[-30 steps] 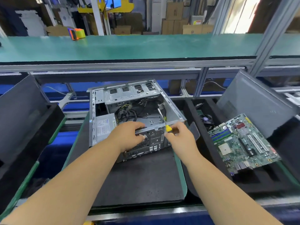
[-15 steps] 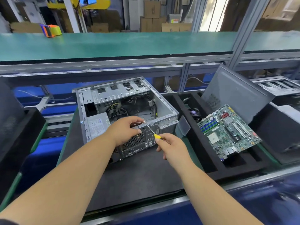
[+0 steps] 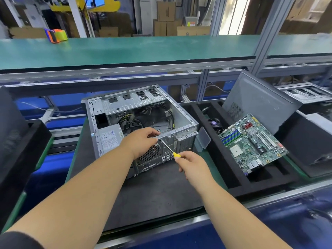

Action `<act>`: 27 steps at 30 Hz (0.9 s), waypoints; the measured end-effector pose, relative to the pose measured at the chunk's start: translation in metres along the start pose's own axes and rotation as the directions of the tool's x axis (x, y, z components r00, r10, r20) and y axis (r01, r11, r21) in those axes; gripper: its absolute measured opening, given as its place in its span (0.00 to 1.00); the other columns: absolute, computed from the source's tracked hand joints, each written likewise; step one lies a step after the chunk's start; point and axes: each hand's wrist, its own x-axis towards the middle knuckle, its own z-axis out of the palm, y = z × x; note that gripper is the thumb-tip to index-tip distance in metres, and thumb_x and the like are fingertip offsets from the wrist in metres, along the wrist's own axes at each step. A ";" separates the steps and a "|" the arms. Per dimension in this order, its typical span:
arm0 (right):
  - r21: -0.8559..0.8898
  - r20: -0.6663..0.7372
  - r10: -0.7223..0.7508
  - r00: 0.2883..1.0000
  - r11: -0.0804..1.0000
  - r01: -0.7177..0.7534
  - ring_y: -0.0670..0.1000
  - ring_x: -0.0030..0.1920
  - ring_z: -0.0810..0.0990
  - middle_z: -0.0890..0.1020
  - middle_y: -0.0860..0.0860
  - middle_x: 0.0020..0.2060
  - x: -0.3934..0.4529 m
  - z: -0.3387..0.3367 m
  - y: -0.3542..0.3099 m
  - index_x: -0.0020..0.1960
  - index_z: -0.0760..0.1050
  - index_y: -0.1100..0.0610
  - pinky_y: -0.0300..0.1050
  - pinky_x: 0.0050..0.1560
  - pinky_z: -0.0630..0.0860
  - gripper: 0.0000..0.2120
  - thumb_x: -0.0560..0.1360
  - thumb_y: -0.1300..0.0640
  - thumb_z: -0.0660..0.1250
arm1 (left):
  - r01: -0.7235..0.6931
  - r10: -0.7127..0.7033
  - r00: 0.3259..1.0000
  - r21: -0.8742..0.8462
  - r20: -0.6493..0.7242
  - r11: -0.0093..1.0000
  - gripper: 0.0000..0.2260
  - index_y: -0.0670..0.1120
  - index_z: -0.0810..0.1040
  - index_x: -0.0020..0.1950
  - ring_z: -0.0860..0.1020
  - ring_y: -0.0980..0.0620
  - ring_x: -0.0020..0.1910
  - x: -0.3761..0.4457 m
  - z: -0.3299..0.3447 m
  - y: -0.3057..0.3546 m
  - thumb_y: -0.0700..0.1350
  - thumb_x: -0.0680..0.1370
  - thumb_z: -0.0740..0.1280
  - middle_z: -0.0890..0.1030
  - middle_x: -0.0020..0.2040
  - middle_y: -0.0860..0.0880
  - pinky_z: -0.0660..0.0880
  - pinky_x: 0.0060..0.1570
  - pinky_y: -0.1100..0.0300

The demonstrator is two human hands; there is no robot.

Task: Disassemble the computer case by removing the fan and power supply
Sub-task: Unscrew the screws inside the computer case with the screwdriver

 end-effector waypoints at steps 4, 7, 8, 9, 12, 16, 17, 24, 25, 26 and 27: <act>0.005 0.005 0.011 1.000 1.000 -0.011 0.40 0.24 0.70 0.77 0.46 0.29 -0.001 0.000 0.002 0.45 0.79 0.48 0.39 0.32 0.67 0.04 0.76 0.50 0.67 | 0.020 -0.020 1.000 -0.007 0.007 1.000 0.11 0.62 0.77 0.60 0.75 0.56 0.58 0.002 0.001 -0.002 0.54 0.78 0.64 0.78 0.60 0.61 0.71 0.57 0.56; 0.005 0.002 0.010 1.000 1.000 -0.010 0.41 0.25 0.70 0.77 0.45 0.28 -0.002 0.001 0.003 0.45 0.79 0.48 0.38 0.31 0.68 0.04 0.76 0.50 0.67 | 0.018 -0.018 1.000 -0.010 0.017 1.000 0.11 0.62 0.77 0.60 0.76 0.56 0.57 0.004 0.001 -0.002 0.54 0.78 0.64 0.78 0.60 0.61 0.71 0.58 0.55; -0.009 -0.004 0.011 1.000 1.000 -0.011 0.41 0.26 0.71 0.77 0.45 0.28 -0.002 0.001 0.003 0.45 0.79 0.48 0.36 0.30 0.68 0.04 0.76 0.50 0.67 | 0.019 -0.019 1.000 -0.008 0.020 1.000 0.11 0.63 0.77 0.60 0.76 0.56 0.56 0.004 0.001 -0.002 0.54 0.78 0.64 0.78 0.59 0.61 0.71 0.56 0.56; -0.030 -0.009 0.014 1.000 0.999 -0.014 0.41 0.27 0.71 0.77 0.44 0.28 -0.002 0.001 0.003 0.44 0.79 0.48 0.35 0.29 0.68 0.04 0.76 0.50 0.66 | 0.021 -0.021 1.000 -0.005 0.022 1.000 0.11 0.63 0.77 0.59 0.76 0.56 0.55 0.005 0.002 -0.003 0.54 0.78 0.64 0.78 0.58 0.61 0.70 0.53 0.57; -0.058 -0.008 0.016 1.000 0.998 -0.016 0.42 0.30 0.72 0.78 0.45 0.30 -0.003 0.002 0.003 0.45 0.78 0.48 0.36 0.32 0.67 0.05 0.77 0.49 0.66 | 0.015 -0.015 1.000 0.002 0.021 1.000 0.10 0.64 0.76 0.59 0.76 0.56 0.54 0.006 0.002 -0.004 0.54 0.78 0.64 0.78 0.56 0.61 0.69 0.51 0.58; -0.046 -0.013 0.001 1.000 0.999 -0.001 0.38 0.27 0.71 0.77 0.45 0.30 -0.004 0.002 0.001 0.45 0.78 0.48 0.32 0.27 0.67 0.05 0.77 0.49 0.66 | 0.001 -0.001 1.000 -0.001 0.026 1.000 0.10 0.64 0.76 0.59 0.76 0.56 0.55 0.007 0.003 -0.007 0.54 0.78 0.64 0.78 0.57 0.61 0.71 0.56 0.56; -0.043 -0.017 0.001 1.000 0.999 -0.001 0.38 0.26 0.71 0.77 0.45 0.30 -0.005 0.003 0.000 0.45 0.78 0.48 0.31 0.26 0.66 0.05 0.77 0.49 0.66 | -0.001 0.001 1.000 0.000 0.028 1.000 0.10 0.64 0.76 0.59 0.76 0.56 0.56 0.008 0.003 -0.007 0.54 0.78 0.64 0.78 0.57 0.60 0.72 0.57 0.55; -0.042 -0.025 0.043 0.999 0.998 -0.044 0.43 0.29 0.71 0.77 0.46 0.31 -0.007 0.006 -0.004 0.46 0.78 0.48 0.37 0.30 0.68 0.05 0.77 0.49 0.65 | -0.014 0.014 0.999 0.016 0.032 1.000 0.11 0.63 0.75 0.61 0.75 0.56 0.57 0.007 0.002 -0.007 0.54 0.79 0.63 0.78 0.59 0.60 0.71 0.57 0.56; -0.029 -0.030 0.060 0.998 0.998 -0.061 0.44 0.28 0.70 0.77 0.46 0.30 -0.007 0.008 -0.004 0.46 0.78 0.49 0.39 0.30 0.68 0.05 0.77 0.49 0.66 | -0.017 0.016 0.999 0.022 0.032 1.000 0.11 0.63 0.75 0.61 0.75 0.56 0.57 0.006 0.002 -0.007 0.54 0.79 0.63 0.78 0.59 0.60 0.71 0.57 0.56; -0.002 -0.033 0.088 0.996 0.996 -0.088 0.45 0.27 0.69 0.77 0.46 0.30 -0.007 0.009 -0.004 0.46 0.78 0.50 0.41 0.31 0.68 0.05 0.77 0.50 0.66 | -0.019 0.018 0.999 0.027 0.031 0.999 0.11 0.63 0.75 0.61 0.75 0.56 0.57 0.006 0.002 -0.007 0.54 0.79 0.63 0.78 0.59 0.60 0.71 0.57 0.56; 0.039 -0.030 0.121 0.992 0.992 -0.120 0.47 0.26 0.68 0.77 0.47 0.30 -0.007 0.011 -0.004 0.47 0.78 0.52 0.42 0.32 0.67 0.06 0.76 0.51 0.66 | -0.020 0.019 0.999 0.032 0.031 0.999 0.11 0.63 0.75 0.61 0.75 0.56 0.58 0.005 0.001 -0.007 0.54 0.79 0.63 0.78 0.60 0.60 0.71 0.58 0.55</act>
